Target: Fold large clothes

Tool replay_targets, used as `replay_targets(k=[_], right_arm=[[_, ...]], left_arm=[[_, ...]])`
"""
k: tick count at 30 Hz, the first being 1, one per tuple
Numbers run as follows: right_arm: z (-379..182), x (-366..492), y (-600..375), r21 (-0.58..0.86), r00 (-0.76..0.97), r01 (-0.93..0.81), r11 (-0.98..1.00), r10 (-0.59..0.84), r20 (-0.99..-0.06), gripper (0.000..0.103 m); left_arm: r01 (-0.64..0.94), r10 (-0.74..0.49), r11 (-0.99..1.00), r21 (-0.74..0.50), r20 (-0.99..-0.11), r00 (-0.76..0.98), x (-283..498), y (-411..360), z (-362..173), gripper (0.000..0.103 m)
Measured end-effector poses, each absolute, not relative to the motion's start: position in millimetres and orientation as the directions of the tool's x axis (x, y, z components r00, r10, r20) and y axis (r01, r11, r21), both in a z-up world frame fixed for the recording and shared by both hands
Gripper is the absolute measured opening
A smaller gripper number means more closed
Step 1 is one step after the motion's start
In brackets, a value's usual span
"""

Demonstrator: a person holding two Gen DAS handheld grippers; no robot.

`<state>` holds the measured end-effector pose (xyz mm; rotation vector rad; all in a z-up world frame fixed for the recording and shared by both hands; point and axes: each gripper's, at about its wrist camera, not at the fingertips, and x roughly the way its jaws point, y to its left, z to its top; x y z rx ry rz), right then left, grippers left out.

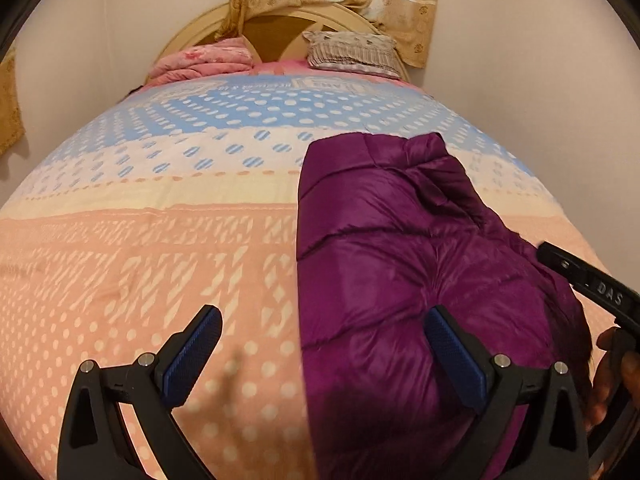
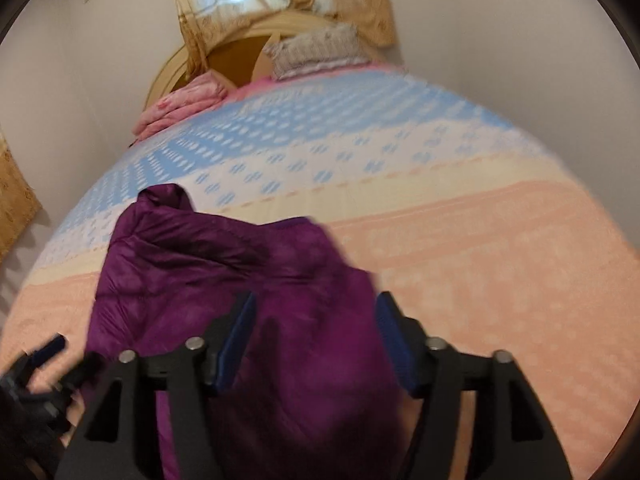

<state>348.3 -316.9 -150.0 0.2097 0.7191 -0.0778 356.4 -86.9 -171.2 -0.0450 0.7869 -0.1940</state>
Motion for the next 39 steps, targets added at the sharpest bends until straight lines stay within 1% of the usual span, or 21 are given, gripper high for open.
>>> replay_targets(k=[2, 3, 6, 9, 12, 14, 19, 21, 25, 29, 32, 34, 36, 39], right_arm=[[-162.0, 344.9, -320.0, 0.167, 0.72, 0.142, 0.976, 0.014, -0.694, 0.067], [-170.2, 344.4, -321.2, 0.174, 0.706, 0.142, 0.974, 0.024, -0.708, 0.065], [-179.0, 339.6, -321.2, 0.206, 0.712, 0.146, 0.968, 0.042, -0.701, 0.065], [-186.1, 341.4, -317.4, 0.211, 0.702, 0.133, 0.968, 0.058, -0.709, 0.064], [-192.9, 345.5, -321.9, 0.257, 0.696, 0.122, 0.959, 0.102, -0.71, 0.064], [-194.3, 345.7, -322.0, 0.262, 0.695, 0.116, 0.958, 0.11, -0.711, 0.064], [-195.6, 344.2, -313.8, 0.245, 0.69, 0.072, 0.967, 0.129, -0.712, 0.051], [-196.7, 344.9, -313.3, 0.261, 0.69, 0.051, 0.964, 0.155, -0.707, 0.045], [-198.6, 343.5, -316.0, 0.305, 0.693, 0.03, 0.952, 0.2, -0.693, 0.04], [-197.5, 342.0, -313.4, 0.292, 0.696, 0.021, 0.956, 0.195, -0.691, 0.037], [-196.6, 339.9, -312.5, 0.287, 0.699, 0.016, 0.958, 0.194, -0.688, 0.034], [-195.0, 337.6, -310.5, 0.282, 0.708, 0.008, 0.959, 0.194, -0.679, 0.031], [-192.2, 333.9, -307.6, 0.274, 0.72, -0.007, 0.962, 0.195, -0.666, 0.027], [-189.8, 329.5, -306.8, 0.279, 0.734, -0.014, 0.96, 0.199, -0.649, 0.026]], left_arm=[[0.159, -0.194, 0.98, -0.115, -0.705, 0.682, 356.3, -87.1, -175.3, 0.102], [0.16, -0.199, 0.979, -0.122, -0.71, 0.676, 357.3, -89.2, -177.3, 0.102], [0.163, -0.212, 0.977, -0.137, -0.707, 0.675, 355.2, -95.7, -184.5, 0.102], [0.178, -0.198, 0.979, -0.101, -0.692, 0.694, 351.6, -108.6, -190.1, 0.102], [0.18, -0.189, 0.98, -0.087, -0.694, 0.695, 352.8, -114.5, -192.3, 0.102], [0.191, -0.192, 0.978, -0.08, -0.696, 0.692, 354.2, -118.0, -192.8, 0.102], [0.208, -0.201, 0.975, -0.077, -0.702, 0.683, 357.4, -124.2, -194.7, 0.102], [0.228, -0.219, 0.97, -0.084, -0.705, 0.675, 358.2, -126.2, -195.1, 0.101], [0.279, -0.257, 0.957, -0.086, -0.697, 0.669, 356.1, -132.6, -194.9, 0.087], [0.292, -0.255, 0.954, -0.067, -0.691, 0.676, 354.0, -138.1, -193.7, 0.082], [0.302, -0.257, 0.952, -0.057, -0.684, 0.683, 350.8, -140.9, -192.4, 0.075], [0.308, -0.254, 0.95, -0.041, -0.675, 0.693, 344.7, -143.0, -190.7, 0.066], [0.316, -0.244, 0.949, -0.013, -0.664, 0.707, 338.8, -146.5, -186.4, 0.055], [0.317, -0.231, 0.948, 0.014, -0.655, 0.72, 333.3, -150.1, -181.5, 0.044]])
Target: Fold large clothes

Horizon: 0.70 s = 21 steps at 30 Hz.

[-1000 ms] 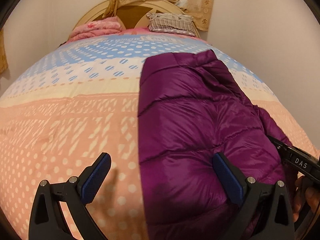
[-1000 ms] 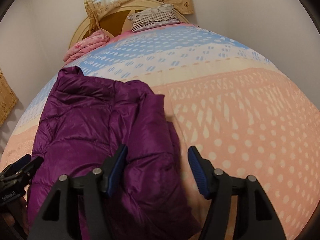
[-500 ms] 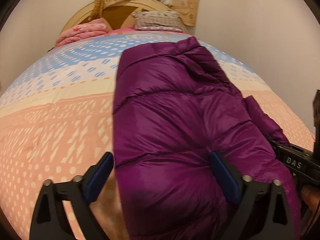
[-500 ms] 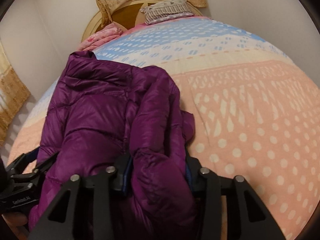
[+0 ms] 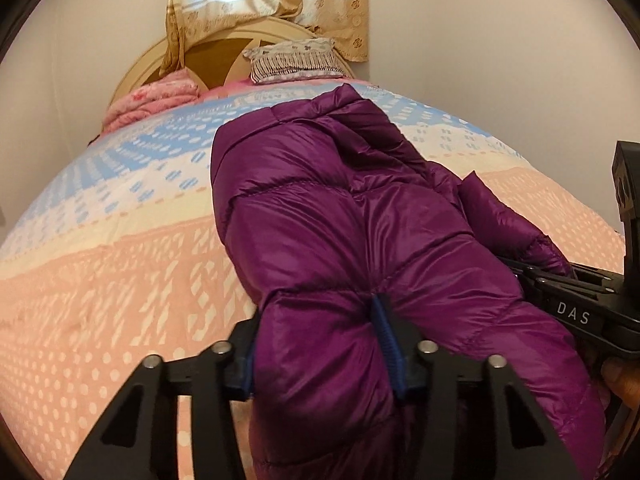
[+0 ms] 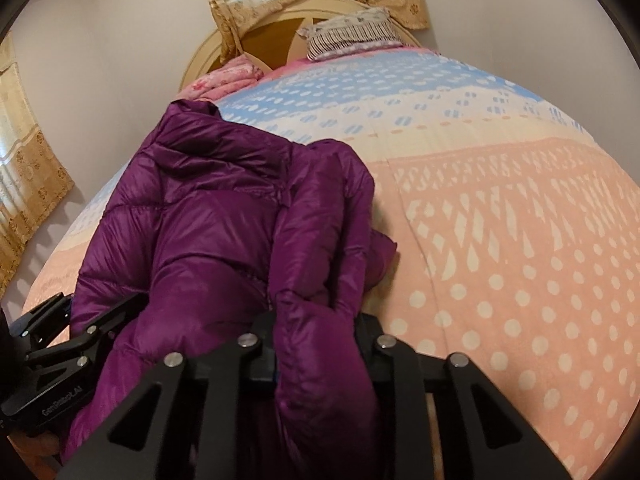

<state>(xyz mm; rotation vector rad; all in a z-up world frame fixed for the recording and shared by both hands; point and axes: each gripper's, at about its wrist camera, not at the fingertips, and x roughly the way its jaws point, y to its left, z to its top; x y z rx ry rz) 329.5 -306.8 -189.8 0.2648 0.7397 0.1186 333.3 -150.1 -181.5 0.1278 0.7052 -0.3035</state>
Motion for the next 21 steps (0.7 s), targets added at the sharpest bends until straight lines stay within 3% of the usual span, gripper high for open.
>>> replay_targets(k=[7, 21], right_arm=[[-187.0, 322.4, -308.2, 0.309, 0.752, -0.018, 0.951, 0.217, -0.622, 0.025], [-171.3, 309.4, -293.0, 0.349, 0.777, -0.067, 0.935, 0.268, -0.57, 0.023]], left_arm=[[0.326, -0.236, 0.945, 0.022, -0.641, 0.73, 324.8, -148.6, -167.8, 0.032], [0.313, -0.234, 0.949, 0.033, -0.59, 0.773, 300.6, -128.4, -128.7, 0.027]])
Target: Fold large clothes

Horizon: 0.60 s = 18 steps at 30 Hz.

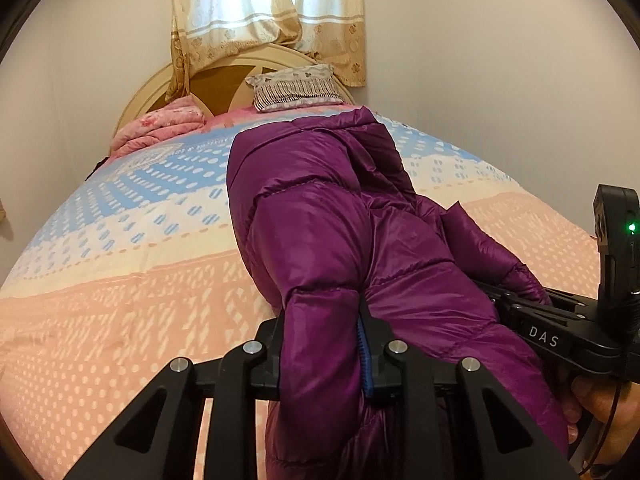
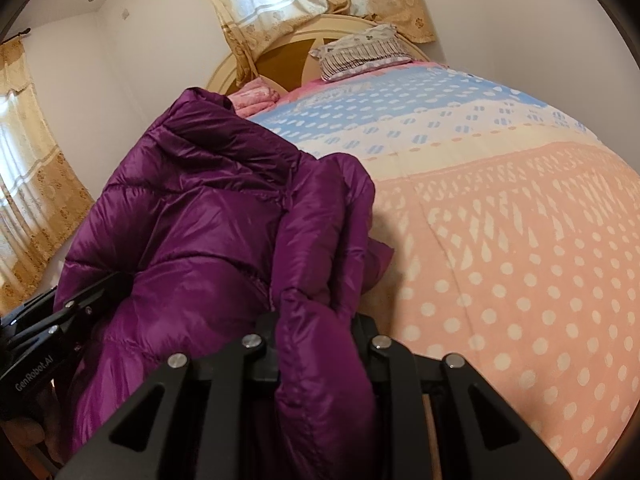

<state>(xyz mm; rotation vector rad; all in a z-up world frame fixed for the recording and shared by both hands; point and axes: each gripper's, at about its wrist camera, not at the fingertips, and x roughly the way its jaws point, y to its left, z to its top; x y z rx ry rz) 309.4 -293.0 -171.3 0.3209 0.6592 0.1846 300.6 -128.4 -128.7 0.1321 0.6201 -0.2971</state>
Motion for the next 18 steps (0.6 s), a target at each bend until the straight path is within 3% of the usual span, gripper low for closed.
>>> replay_targets(k=[18], right_arm=[[-137.8, 326.7, -218.9, 0.324, 0.76, -0.229, 0.918, 0.376, -0.53, 0.023]], left_arm=[[0.195, -0.163, 0.981, 0.005, -0.531, 0.831, 272.6, -45.5, -95.1, 0.027]])
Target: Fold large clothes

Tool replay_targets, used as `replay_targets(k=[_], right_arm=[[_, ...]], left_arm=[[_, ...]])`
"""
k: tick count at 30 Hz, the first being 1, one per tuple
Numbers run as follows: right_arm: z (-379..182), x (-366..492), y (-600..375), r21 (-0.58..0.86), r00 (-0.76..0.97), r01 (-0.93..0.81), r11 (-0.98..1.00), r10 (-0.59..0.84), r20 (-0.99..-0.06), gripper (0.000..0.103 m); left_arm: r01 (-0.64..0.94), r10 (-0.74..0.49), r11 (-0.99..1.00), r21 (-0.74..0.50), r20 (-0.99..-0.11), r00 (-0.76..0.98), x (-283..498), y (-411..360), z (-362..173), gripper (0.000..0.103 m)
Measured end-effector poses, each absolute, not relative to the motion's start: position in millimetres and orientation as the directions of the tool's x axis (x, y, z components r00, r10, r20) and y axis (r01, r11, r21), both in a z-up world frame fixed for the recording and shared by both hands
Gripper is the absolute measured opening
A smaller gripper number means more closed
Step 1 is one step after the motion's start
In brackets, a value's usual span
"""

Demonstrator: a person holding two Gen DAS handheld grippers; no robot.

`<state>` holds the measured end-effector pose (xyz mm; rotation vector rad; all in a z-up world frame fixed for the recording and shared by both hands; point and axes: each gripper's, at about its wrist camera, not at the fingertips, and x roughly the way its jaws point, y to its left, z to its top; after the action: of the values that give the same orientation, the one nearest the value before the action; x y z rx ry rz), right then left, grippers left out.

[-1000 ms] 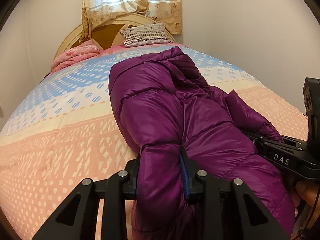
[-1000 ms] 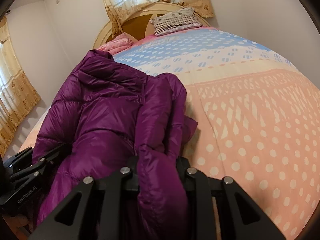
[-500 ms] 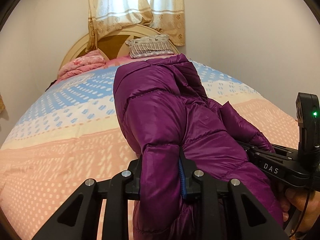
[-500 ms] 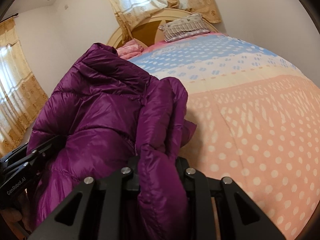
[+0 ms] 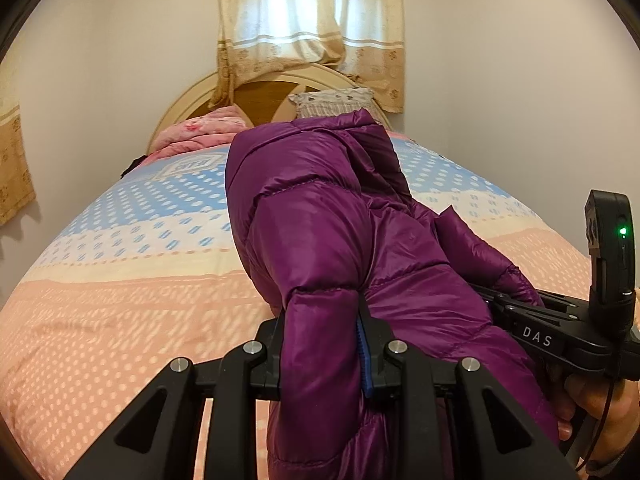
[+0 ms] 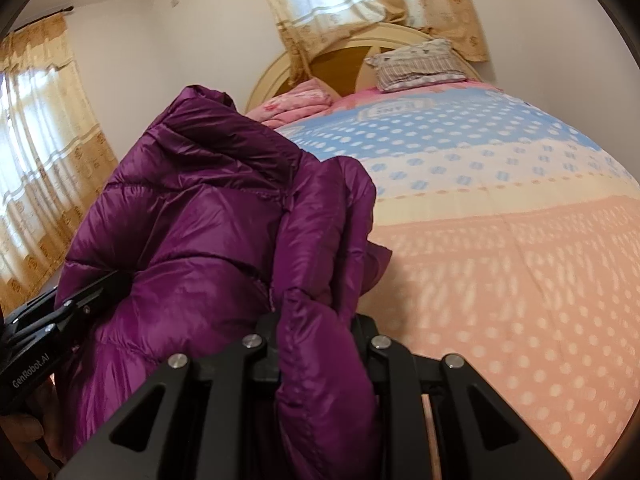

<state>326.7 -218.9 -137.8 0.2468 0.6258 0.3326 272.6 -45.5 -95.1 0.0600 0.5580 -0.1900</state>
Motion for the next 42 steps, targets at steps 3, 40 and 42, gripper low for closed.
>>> replay_targets(k=[3, 40, 42], right_arm=[[-137.7, 332.2, -208.5, 0.32, 0.748, -0.259, 0.911, 0.399, -0.53, 0.023], [-143.5, 348.7, -89.4, 0.277, 0.625, -0.464, 0.842, 0.532, -0.571, 0.023], [-144.5, 349.9, -84.0, 0.275, 0.619, -0.469, 0.839, 0.535, -0.575, 0.023]], left_arm=[[0.17, -0.144, 0.985, 0.001, -0.527, 0.837, 269.1, -31.1, -92.3, 0.027], [-0.072, 0.028, 0.996, -0.06, -0.548, 0.836, 250.0, 84.6, -114.2, 0.027], [-0.081, 0.033, 0.995, -0.063, -0.552, 0.833, 249.3, 89.1, -116.8, 0.026]])
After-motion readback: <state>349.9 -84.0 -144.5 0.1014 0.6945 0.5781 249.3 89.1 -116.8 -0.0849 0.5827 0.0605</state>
